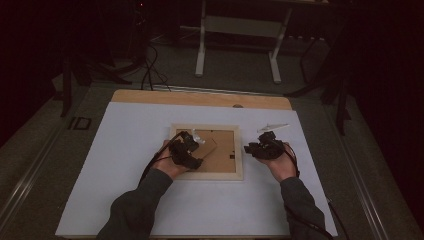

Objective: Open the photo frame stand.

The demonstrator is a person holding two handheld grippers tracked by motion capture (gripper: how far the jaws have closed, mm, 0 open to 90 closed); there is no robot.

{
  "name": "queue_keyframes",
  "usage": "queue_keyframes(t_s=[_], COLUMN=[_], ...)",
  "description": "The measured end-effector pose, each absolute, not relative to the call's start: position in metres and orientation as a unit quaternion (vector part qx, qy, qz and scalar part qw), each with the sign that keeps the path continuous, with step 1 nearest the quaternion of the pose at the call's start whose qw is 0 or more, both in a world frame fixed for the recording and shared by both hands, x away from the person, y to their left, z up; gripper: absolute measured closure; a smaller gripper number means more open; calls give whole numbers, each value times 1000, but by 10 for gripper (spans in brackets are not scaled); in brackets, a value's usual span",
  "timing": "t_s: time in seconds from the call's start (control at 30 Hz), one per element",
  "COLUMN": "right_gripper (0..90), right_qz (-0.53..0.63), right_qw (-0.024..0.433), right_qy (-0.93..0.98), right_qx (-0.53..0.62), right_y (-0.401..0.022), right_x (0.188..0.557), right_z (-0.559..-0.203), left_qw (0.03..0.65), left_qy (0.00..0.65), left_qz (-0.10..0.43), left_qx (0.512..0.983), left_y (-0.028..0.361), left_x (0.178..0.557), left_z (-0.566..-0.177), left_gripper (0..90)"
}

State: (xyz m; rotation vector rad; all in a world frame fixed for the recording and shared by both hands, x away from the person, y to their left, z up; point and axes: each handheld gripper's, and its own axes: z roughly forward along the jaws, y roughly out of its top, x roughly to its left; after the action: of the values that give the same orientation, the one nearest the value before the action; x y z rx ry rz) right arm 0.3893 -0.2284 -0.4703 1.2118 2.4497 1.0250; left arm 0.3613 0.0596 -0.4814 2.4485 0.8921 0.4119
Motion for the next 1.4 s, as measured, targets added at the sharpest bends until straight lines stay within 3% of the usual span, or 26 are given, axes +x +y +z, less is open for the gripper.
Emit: queue_keyframes(t_s=[0.47, 0.67, 1.4], right_gripper=[574, 532, 491], right_qz=[341, 350, 361], right_qw=[91, 56, -2], right_qy=[840, 835, 835], right_qx=[411, 422, 415], right_y=[-216, -214, -212], right_x=[405, 414, 431], right_z=[-469, -473, -469], left_qw=[257, 260, 288], left_qy=[315, 310, 272], left_qz=[197, 218, 296], left_qx=[892, 888, 869], left_y=[57, 56, 56], left_x=[345, 338, 312], left_z=[-479, -479, -482], left_gripper=[384, 384, 384])
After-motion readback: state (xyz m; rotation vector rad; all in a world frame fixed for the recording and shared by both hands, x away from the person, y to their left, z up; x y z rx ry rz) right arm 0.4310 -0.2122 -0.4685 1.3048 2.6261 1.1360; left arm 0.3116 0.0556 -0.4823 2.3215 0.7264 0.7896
